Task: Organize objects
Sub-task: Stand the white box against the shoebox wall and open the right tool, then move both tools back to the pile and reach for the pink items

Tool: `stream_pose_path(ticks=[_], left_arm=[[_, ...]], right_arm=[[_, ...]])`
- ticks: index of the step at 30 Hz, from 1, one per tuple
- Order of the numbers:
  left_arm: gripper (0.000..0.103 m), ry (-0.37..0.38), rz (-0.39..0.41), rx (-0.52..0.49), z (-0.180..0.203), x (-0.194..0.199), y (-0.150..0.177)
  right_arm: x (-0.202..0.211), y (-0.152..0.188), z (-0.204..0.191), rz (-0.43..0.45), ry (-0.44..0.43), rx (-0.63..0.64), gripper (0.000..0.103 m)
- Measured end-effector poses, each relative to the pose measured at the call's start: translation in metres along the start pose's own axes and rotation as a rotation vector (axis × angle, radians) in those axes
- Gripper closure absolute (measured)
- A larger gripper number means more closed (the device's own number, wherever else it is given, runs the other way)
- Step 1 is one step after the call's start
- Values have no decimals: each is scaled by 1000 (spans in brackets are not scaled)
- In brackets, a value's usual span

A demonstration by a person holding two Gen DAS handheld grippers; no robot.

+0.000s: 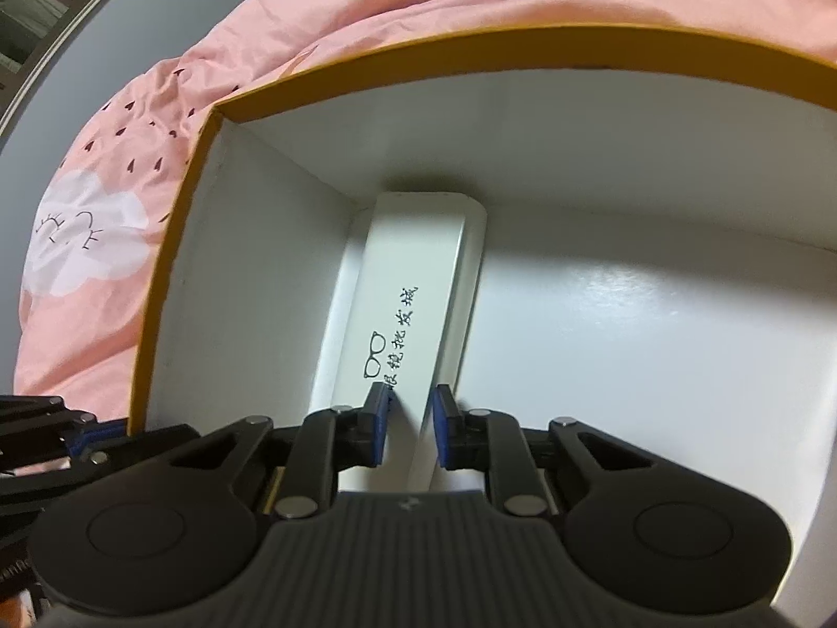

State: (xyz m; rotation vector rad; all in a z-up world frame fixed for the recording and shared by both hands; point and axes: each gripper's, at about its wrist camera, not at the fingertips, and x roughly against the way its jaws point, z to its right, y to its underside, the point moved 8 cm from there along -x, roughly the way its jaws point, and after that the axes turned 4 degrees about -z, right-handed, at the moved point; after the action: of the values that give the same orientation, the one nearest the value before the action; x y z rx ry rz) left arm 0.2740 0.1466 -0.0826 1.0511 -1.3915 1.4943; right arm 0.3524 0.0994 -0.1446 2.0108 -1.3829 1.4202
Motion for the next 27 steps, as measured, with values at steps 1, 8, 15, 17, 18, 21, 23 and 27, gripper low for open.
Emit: stream_pose_path(ticks=[1,8,15,17,18,21,23,27], left_arm=[[95,1,0,1,0,0,0],[95,11,5,11,-2,0,0],[93,5,43,27,-2,8,3],[91,-1,83,42,-1,19,5],[86,1,111,53,0,28,8],[77,7,198,51,10,55,20],[74,29,241,44,20,71,34],[70,121,254,42,42,83,62]], right_arm=[[0,0,-3,1,-5,10,86],[-7,-2,-16,22,-44,50,89],[5,1,-21,43,-42,77,89],[22,8,-26,77,-49,107,85],[34,12,-28,104,-43,128,83],[65,30,-34,191,-5,205,70],[83,47,-36,237,44,250,62],[116,83,-28,280,87,256,61]])
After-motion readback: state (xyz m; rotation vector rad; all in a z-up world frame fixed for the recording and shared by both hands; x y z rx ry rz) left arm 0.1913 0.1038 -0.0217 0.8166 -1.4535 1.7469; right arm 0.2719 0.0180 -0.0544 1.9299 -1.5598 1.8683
